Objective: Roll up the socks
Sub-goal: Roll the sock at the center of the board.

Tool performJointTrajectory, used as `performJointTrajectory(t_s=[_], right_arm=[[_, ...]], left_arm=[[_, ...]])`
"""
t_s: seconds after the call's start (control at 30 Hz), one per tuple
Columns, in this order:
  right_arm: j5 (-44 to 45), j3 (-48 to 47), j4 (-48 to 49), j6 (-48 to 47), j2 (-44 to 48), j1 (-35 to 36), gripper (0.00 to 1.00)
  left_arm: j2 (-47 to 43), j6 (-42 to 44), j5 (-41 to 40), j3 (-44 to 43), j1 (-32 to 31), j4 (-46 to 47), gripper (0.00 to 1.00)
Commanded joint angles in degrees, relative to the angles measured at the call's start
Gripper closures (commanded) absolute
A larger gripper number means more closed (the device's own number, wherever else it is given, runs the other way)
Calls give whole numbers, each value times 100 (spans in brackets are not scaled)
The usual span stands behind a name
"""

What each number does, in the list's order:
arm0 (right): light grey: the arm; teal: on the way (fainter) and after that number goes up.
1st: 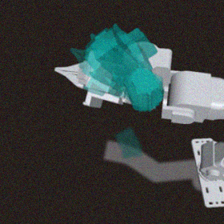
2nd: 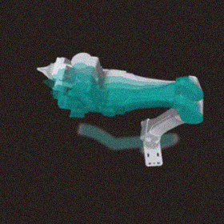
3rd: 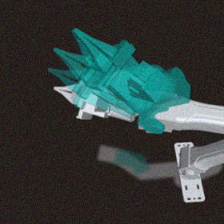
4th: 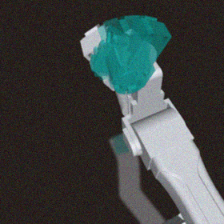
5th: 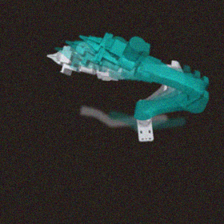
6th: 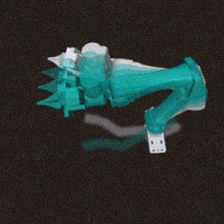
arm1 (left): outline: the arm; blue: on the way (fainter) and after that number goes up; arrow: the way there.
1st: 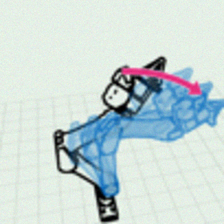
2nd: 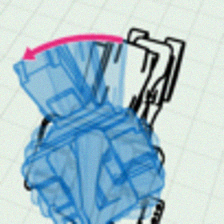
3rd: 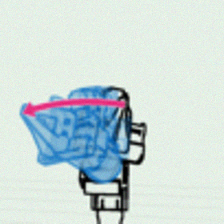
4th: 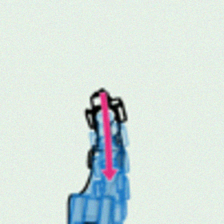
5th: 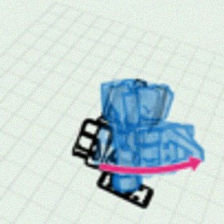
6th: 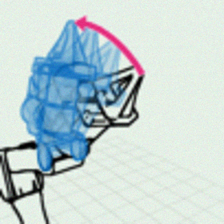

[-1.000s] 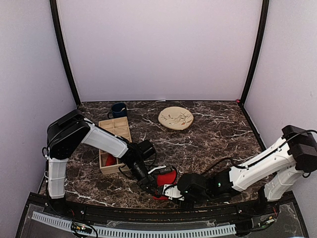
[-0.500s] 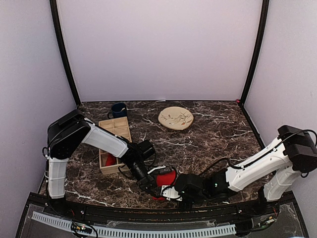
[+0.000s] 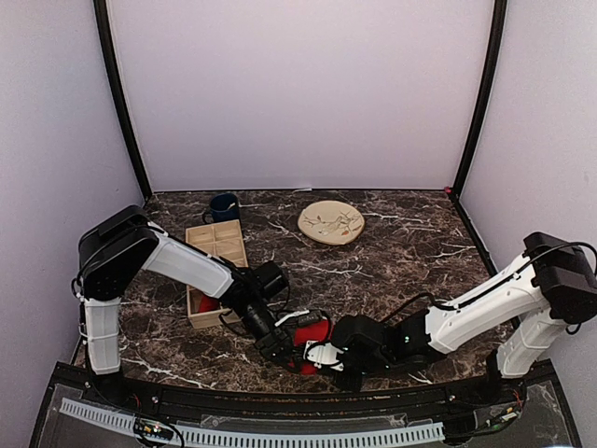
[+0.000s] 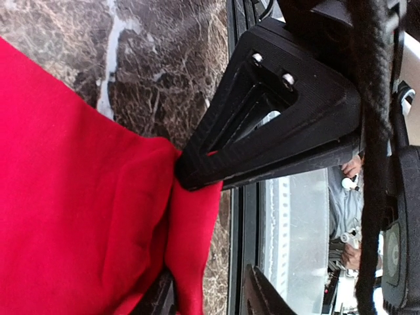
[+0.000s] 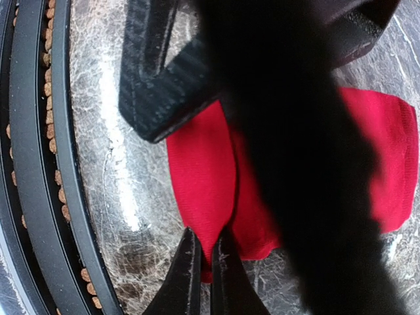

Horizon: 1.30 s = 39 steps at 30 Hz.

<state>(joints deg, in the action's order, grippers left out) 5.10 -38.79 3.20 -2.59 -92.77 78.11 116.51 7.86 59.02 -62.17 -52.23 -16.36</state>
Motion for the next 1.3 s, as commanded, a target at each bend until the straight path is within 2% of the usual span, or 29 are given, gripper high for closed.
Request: performJointTrajectory(t_s=[0.0,0.2,0.93,1.27], right_arm=[[-223,82,-65,203,40,-105,100],[-361,73,-59,310,-44,-197,100],[-728,-73,-47,604,-145,-408,100],[-1326,-172,-208,721,-105,-545,100]], left_arm=[[-176,-154,-1001,328,105,211,61],[-527,-401,-1165,652,192,669,60],[-1246,-970,-844,1247,273,1592,61],[-1578,-1061,-1291,1519,283,1941,60]])
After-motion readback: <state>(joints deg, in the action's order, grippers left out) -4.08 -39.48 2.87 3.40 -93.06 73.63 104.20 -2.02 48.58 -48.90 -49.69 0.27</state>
